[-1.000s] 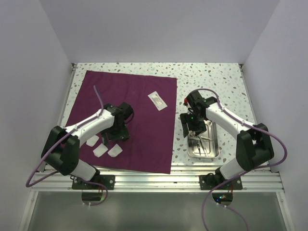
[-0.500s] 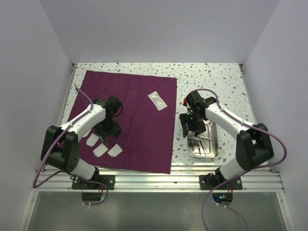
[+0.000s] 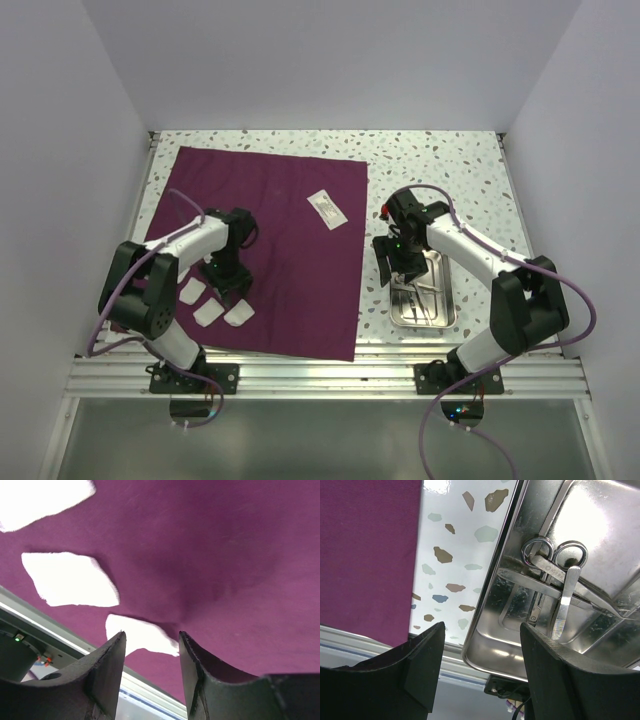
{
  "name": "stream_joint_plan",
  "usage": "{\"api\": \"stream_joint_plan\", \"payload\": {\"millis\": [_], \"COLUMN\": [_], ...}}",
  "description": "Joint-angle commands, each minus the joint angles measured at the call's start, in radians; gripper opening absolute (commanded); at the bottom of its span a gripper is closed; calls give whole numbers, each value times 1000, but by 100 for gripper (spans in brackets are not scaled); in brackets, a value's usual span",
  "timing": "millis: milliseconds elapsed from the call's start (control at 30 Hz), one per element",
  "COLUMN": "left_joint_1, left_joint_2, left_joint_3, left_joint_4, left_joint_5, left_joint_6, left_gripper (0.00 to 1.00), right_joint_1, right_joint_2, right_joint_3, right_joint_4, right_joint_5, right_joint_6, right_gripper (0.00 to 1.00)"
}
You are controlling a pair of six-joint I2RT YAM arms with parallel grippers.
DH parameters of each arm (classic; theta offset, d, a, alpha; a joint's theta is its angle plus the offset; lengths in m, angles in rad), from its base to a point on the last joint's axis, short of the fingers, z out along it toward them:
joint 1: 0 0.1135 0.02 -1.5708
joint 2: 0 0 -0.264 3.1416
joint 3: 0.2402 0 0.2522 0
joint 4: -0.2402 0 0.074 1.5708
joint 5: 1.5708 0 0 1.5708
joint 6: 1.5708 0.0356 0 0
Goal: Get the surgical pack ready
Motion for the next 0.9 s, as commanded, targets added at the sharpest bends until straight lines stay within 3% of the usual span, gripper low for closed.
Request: {"api": "stream_joint_plan", "payload": {"millis": [0, 333, 867], "left_joint_1": [4, -8, -21], "left_joint_2": [12, 51, -2], "left_joint_3": [-28, -34, 13], "left_joint_4": [24, 45, 18], "left_joint_5": [12, 12, -36], "left_joint_6": [-12, -11, -43], "left_gripper": [50, 41, 44], "right_joint_1": [4, 5, 5], "right_joint_2": [3, 22, 28], "right_joint_3": [14, 22, 24], "right_joint_4": [15, 16, 15], "right_joint_5": [-25, -34, -35], "right_joint_6": [-11, -11, -11], "right_gripper": [65, 65, 65]}}
